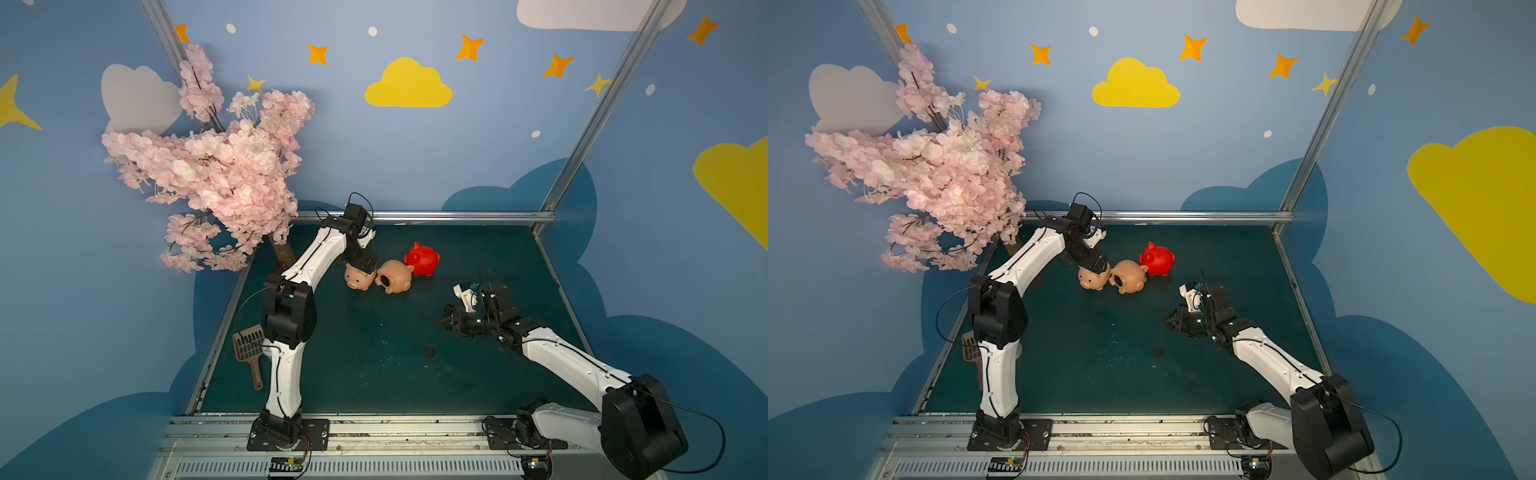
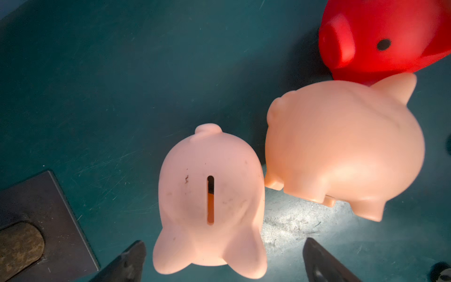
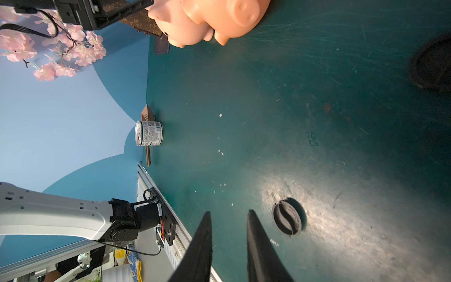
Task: Close piggy banks
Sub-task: Turn over the piggy bank at the center of the board.
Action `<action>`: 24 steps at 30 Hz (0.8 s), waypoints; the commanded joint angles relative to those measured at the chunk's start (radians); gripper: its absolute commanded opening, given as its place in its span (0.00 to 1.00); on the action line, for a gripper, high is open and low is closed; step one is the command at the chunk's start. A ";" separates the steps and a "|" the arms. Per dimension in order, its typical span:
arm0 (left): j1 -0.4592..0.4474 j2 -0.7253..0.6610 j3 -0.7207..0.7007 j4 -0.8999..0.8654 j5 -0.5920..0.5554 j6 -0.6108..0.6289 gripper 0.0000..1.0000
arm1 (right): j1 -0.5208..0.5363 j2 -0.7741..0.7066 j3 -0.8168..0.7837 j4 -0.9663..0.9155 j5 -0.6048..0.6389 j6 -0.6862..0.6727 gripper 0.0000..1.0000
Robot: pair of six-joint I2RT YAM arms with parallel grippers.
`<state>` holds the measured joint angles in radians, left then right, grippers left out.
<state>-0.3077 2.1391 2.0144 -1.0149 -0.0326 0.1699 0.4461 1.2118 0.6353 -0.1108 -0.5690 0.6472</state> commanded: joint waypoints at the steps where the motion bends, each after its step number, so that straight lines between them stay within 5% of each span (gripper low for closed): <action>1: 0.006 0.023 0.032 -0.084 -0.022 0.032 0.99 | -0.007 -0.017 0.001 -0.017 -0.007 -0.011 0.26; 24: 0.016 0.086 0.072 -0.116 -0.023 0.066 0.99 | -0.011 0.012 0.003 -0.004 -0.023 -0.009 0.26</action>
<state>-0.2947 2.1906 2.0682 -1.1091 -0.0704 0.2253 0.4400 1.2133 0.6353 -0.1177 -0.5819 0.6472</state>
